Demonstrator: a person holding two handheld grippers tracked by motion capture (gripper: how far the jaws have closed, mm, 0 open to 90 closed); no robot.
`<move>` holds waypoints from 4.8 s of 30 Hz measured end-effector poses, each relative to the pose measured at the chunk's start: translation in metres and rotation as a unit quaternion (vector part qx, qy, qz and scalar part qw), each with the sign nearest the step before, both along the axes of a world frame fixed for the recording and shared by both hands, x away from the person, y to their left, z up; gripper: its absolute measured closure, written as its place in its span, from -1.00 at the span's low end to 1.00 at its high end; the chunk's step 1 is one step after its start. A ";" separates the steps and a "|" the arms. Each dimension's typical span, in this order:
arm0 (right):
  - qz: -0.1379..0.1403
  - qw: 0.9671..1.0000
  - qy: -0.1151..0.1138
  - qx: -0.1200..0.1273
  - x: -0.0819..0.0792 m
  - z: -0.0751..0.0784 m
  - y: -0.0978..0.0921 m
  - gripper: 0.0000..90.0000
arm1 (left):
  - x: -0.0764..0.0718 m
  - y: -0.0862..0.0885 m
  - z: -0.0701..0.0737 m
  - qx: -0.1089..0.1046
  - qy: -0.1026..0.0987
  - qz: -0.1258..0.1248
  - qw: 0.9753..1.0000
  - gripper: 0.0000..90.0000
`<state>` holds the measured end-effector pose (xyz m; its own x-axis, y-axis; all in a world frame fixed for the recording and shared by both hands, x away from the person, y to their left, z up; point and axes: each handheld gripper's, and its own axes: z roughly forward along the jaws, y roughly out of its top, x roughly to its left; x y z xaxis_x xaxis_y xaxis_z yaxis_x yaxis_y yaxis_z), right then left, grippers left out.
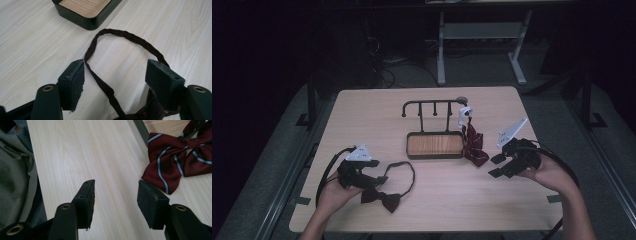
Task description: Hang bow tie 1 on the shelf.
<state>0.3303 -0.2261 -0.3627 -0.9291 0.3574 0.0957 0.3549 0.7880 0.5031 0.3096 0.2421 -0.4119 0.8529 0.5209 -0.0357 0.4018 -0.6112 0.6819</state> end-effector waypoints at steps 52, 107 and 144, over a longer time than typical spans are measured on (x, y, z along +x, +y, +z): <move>-0.008 1.000 0.005 0.008 -0.023 -0.034 -0.008 -0.09 | 0.063 -0.044 -0.011 0.106 0.056 -0.027 0.992 0.15; -0.020 0.999 -0.004 0.027 -0.025 -0.029 -0.015 -0.10 | 0.075 -0.052 -0.017 0.166 0.086 -0.051 0.981 0.98; -0.013 1.000 -0.007 0.026 -0.025 -0.027 -0.012 -0.11 | 0.052 -0.035 0.065 0.143 0.084 -0.095 0.982 1.00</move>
<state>0.3052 -0.2382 -0.3899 -0.9206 0.3770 0.1015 0.3679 0.7505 0.5490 0.3613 0.2068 -0.3474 0.9304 0.3616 -0.0592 0.3533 -0.8425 0.4066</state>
